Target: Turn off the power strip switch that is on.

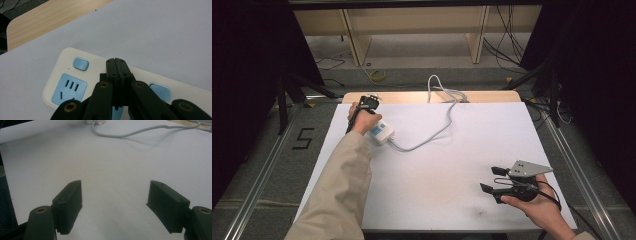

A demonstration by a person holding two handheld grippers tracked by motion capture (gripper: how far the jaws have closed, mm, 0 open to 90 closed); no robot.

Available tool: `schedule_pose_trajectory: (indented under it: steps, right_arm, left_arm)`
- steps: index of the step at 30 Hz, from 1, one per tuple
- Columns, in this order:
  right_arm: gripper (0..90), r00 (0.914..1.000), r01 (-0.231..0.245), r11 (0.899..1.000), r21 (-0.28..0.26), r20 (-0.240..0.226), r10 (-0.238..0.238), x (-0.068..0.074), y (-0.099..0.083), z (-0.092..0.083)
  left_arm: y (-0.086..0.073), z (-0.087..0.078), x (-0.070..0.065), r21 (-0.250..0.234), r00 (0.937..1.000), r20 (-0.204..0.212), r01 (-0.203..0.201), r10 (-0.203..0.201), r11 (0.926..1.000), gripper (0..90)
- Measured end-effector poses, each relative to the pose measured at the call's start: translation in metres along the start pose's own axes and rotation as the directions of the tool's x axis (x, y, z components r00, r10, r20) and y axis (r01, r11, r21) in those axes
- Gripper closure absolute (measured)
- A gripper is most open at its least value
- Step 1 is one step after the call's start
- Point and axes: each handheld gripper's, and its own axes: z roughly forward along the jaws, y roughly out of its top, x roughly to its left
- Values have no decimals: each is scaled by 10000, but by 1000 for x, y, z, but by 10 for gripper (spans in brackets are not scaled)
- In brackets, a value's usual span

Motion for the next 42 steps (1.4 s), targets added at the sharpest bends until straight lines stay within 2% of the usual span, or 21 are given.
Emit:
schedule_pose_trajectory:
  steps: [5,11,16,21,36,42]
  right_arm:
    - [281,10000,28,10000,11,-12,-28,0,0,0]
    - [281,10000,15,10000,5,-8,-15,0,0,0]
    - [281,10000,27,10000,-10,-18,-27,0,0,0]
    - [281,10000,36,10000,-4,-13,-36,0,0,0]
    - [281,10000,13,10000,-12,3,-13,0,0,1]
    - [281,10000,3,10000,-7,17,-3,0,0,1]
  left_arm:
    - [0,0,0,-14,10000,0,34,-34,10000,900]
    - [0,0,0,18,9999,21,-116,116,9999,900]
    - [1,-3,3,-86,9999,108,9,-8,10000,900]
    - [0,-5,3,-83,9999,110,-59,60,9999,900]
    - [0,-17,8,-365,9999,30,-130,131,9992,900]
    - [-2,-26,7,-660,9998,134,-148,157,9977,900]
